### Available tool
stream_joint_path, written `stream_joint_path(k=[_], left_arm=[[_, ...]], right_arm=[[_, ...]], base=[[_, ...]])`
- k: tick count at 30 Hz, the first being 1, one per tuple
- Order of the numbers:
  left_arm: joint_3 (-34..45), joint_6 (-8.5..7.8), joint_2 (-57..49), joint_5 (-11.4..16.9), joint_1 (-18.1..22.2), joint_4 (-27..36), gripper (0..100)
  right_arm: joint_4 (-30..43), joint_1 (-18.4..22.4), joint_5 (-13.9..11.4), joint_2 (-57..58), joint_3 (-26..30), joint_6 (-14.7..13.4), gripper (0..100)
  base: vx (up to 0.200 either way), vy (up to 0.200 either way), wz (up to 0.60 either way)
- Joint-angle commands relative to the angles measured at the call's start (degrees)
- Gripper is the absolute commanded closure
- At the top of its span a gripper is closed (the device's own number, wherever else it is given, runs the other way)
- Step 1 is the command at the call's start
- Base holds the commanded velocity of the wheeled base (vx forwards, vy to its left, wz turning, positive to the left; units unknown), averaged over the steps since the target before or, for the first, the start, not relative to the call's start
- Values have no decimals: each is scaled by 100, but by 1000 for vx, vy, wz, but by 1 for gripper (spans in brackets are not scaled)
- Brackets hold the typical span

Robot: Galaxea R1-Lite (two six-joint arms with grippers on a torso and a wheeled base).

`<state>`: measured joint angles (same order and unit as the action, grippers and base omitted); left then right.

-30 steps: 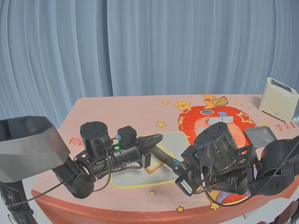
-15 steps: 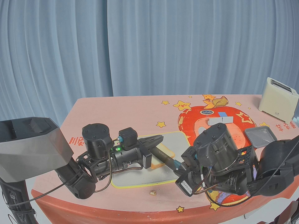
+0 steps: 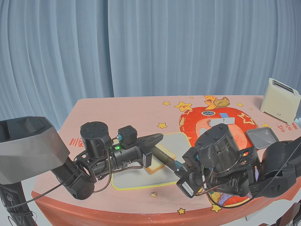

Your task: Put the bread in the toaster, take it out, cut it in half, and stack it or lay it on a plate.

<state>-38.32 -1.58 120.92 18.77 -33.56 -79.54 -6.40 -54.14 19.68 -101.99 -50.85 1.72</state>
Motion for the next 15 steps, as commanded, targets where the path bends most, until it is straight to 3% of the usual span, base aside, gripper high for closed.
stream_joint_path(k=[1, 11, 15], left_arm=[[-9, 0, -367, -93, -10, -61, 100], [158, 0, -112, -146, -458, -70, 100], [158, -17, 134, -225, -458, -219, 100]], right_arm=[[7, 0, 1, 21, 5, -5, 100], [7, 0, 1, -5, 13, -5, 100], [7, 0, 1, 3, 40, -14, 100]], base=[[0, 0, 0], [0, 0, 0], [0, 0, 0]])
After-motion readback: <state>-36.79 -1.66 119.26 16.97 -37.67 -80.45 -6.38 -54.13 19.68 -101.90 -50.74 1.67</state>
